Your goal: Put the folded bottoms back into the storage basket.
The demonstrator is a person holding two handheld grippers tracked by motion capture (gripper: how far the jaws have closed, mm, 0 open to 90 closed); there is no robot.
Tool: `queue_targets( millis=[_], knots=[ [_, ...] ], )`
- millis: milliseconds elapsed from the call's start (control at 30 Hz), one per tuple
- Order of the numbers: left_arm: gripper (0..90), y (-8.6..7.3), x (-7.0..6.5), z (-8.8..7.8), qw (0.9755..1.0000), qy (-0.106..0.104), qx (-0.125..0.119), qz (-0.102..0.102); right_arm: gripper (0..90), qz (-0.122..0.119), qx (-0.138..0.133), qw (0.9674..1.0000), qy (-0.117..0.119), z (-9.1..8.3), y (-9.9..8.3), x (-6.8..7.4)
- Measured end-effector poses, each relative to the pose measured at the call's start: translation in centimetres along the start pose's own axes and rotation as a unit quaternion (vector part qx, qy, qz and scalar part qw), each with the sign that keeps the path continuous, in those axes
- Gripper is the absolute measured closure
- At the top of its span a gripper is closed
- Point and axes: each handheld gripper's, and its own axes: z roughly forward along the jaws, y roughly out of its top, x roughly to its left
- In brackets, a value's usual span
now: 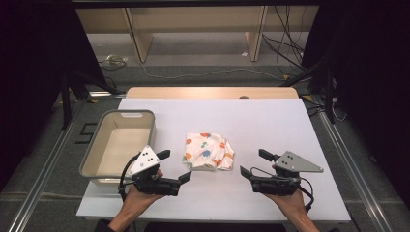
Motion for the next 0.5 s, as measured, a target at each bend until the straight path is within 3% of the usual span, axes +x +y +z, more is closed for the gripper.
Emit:
queue_targets(
  millis=[500],
  knots=[
    [2.8,-0.06,0.18,0.36,0.9999,0.007,0.012,-0.003,16.4,-0.001,0.003,0.9999,-0.01,0.1,0.1,-0.16]
  ],
)
